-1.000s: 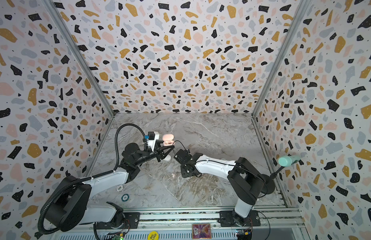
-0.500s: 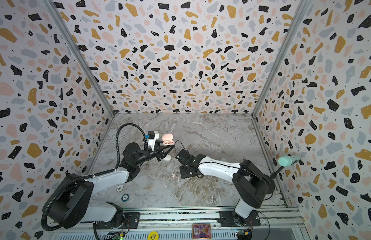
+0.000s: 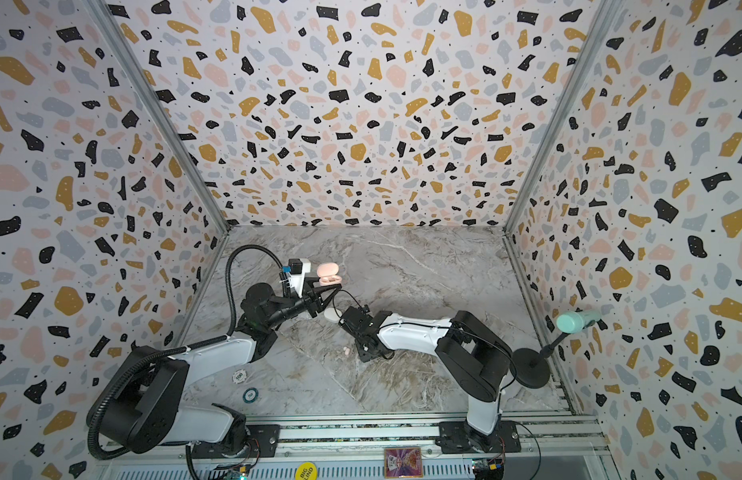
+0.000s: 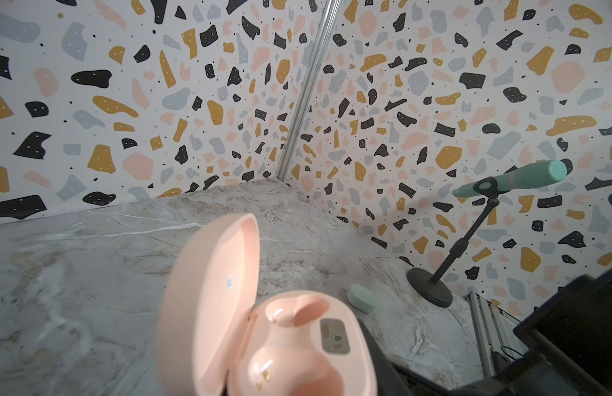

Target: Insert the wireless bluetooth earbuds into the charging case

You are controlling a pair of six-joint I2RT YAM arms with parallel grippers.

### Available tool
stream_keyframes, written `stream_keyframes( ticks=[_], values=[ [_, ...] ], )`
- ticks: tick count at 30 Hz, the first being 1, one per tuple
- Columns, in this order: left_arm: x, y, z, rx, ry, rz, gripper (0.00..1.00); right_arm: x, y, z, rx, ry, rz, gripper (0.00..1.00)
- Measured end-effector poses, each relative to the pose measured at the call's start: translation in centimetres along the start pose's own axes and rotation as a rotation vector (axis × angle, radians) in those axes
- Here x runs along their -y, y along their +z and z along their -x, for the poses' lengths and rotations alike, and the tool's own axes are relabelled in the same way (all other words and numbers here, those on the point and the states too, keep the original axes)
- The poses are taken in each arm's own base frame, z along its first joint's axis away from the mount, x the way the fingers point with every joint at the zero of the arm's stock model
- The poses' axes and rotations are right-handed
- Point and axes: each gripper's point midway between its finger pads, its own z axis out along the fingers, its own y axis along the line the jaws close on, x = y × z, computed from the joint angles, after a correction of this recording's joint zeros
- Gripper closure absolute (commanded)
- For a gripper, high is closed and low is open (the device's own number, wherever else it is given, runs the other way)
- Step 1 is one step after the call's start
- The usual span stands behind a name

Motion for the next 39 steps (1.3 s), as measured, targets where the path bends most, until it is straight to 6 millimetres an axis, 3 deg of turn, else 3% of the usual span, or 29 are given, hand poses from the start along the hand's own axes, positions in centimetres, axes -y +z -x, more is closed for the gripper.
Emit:
stream_keyframes(
  ticks=[9,13,26,32,39],
  values=[
    [-0.1,0.1,-0.1,0.001,-0.007,-0.001,0.62,5.7,-3.6,0.4,0.071,0.086,-0.113,0.49],
    [-0.2,0.2,-0.2,0.001,-0.011,-0.001,0.62,7.2,-4.1,0.9,0.083,0.126,-0.129,0.49],
    [-0.1,0.2,-0.1,0.007,-0.010,-0.006,0.61,3.3,-2.4,0.4,0.027,0.153,0.149,0.44],
    [-0.1,0.2,-0.1,0.006,-0.013,-0.007,0.61,3.3,-2.1,1.5,0.021,0.207,0.233,0.43],
    [0.0,0.2,-0.1,0.006,-0.013,-0.008,0.61,3.6,-0.5,1.0,-0.046,0.268,0.231,0.52]
  ],
)
